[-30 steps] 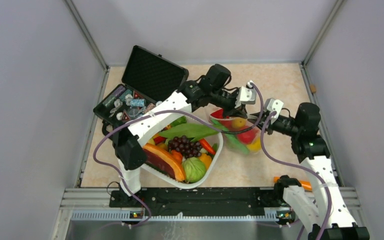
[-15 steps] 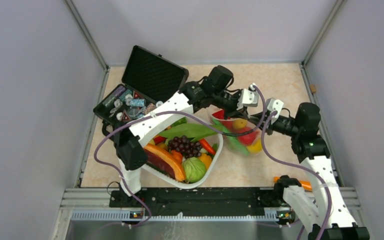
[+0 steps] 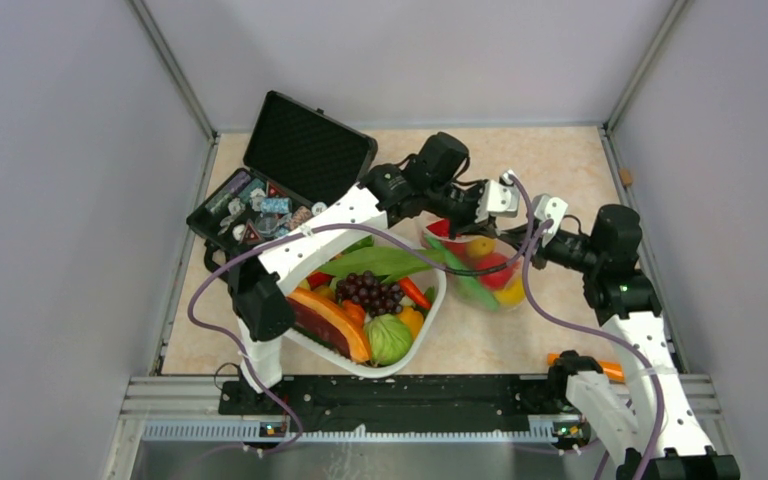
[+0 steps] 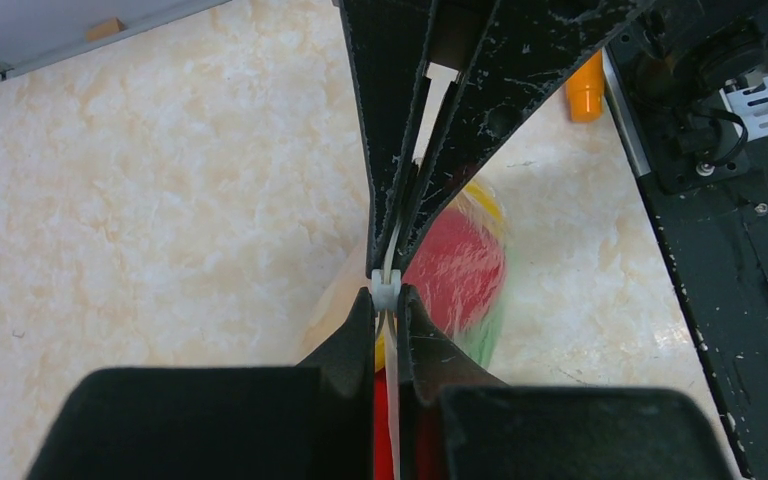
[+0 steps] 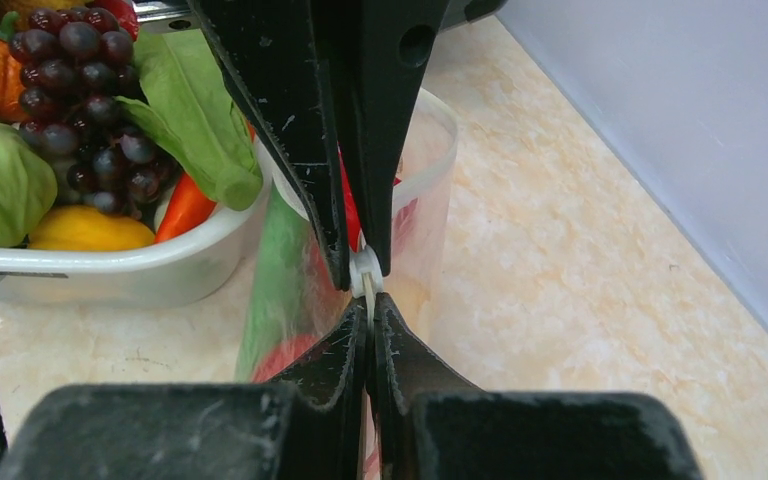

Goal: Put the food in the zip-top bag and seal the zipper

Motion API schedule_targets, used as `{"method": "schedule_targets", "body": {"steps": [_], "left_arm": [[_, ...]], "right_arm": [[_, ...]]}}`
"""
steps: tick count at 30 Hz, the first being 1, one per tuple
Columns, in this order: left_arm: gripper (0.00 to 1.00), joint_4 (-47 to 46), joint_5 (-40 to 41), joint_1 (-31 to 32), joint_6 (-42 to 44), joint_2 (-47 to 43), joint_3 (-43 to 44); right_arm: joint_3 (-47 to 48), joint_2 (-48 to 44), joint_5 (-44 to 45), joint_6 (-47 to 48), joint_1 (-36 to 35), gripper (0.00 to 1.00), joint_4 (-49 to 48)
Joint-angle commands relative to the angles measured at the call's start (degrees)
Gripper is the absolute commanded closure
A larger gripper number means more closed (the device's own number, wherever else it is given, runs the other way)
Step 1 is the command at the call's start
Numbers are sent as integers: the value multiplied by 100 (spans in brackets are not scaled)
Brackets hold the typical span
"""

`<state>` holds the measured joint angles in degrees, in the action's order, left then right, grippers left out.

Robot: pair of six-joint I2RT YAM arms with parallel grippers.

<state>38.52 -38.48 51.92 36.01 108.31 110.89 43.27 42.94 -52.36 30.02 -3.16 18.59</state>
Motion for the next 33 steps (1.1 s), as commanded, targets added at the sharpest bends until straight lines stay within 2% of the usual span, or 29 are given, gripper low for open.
{"method": "schedule_targets", "body": {"steps": [1, 9, 15, 19, 21, 24, 26, 28, 30, 33], "left_arm": [[100, 284, 350, -10, 331, -137, -1], [100, 42, 386, -281, 180, -464, -533], [99, -95, 326, -356, 68, -557, -604], [90, -143, 411, -363, -26, -549, -604], [89, -89, 474, -371, -50, -556, -608], [76, -108, 532, -416, -112, -557, -660], [72, -167, 396, -444, -193, -552, -661], [55, -328, 188, -464, -351, -574, -673], [47, -466, -16, -472, -428, -610, -696], [26, -793, -155, -471, -559, -729, -809]], "right_arm": [[297, -93, 65, 98, -3, 100, -110], [157, -157, 15, 50, -1, 100, -234], [213, -189, -67, 87, -2, 100, -158], [216, -224, -50, 82, -6, 100, -142], [222, -245, 42, 91, -5, 100, -137], [242, -259, 12, 80, 0, 100, -152], [265, -259, -30, 70, -1, 100, -196], [283, -251, -59, 58, -1, 100, -228], [310, -244, -82, 65, -2, 100, -205], [348, -251, -69, 104, -7, 100, -107]]}}
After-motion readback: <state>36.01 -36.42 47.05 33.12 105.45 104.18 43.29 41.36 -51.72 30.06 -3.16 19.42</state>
